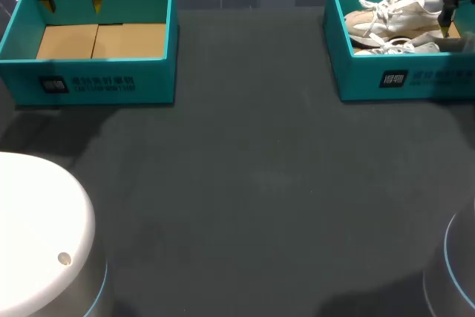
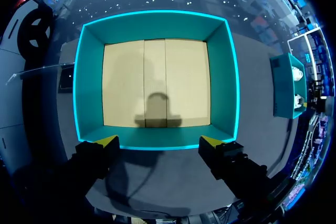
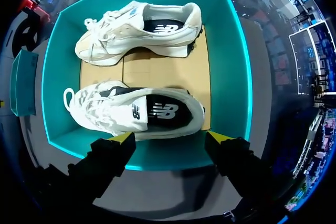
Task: Take the shoe out of the shoebox, open the shoe tongue, remove and reinsert the insole, then place the shoe into the shoebox
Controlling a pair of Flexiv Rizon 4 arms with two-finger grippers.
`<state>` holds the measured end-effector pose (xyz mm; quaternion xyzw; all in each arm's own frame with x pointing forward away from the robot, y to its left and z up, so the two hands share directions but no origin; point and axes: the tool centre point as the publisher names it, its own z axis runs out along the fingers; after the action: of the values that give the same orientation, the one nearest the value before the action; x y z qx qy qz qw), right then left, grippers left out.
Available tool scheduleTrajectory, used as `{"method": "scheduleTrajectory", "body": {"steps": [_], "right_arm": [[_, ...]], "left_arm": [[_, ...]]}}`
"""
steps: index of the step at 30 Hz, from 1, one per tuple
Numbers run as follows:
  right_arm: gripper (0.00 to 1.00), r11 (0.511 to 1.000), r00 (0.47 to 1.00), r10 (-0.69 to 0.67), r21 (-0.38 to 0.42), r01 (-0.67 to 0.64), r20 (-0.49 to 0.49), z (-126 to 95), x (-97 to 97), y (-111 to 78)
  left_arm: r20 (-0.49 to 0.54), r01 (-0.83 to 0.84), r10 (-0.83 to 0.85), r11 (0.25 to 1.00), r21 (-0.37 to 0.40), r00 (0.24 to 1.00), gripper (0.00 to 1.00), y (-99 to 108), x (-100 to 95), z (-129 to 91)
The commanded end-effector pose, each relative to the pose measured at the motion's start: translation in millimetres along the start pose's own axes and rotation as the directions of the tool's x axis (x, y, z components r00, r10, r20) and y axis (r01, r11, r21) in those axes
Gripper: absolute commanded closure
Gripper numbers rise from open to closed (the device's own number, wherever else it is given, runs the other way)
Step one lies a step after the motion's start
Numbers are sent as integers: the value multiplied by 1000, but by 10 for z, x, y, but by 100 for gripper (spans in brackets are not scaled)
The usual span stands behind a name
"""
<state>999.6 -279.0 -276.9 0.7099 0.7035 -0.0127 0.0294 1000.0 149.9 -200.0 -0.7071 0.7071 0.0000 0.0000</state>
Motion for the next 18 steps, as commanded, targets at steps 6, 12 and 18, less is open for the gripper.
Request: {"method": "scheduleTrajectory", "body": {"steps": [6,12,18], "right_arm": [[20,1000,1000,6,10,-6,-2,147,-105,43],[21,1000,1000,10,-8,-10,-2,216,-170,67],[21,1000,1000,18,-16,-17,9,279,-254,87]], "left_arm": [[0,0,0,1000,0,1000,0,0,0,0],[0,0,0,1000,0,1000,0,0,0,0],[0,0,0,1000,0,1000,0,0,0,0]]}}
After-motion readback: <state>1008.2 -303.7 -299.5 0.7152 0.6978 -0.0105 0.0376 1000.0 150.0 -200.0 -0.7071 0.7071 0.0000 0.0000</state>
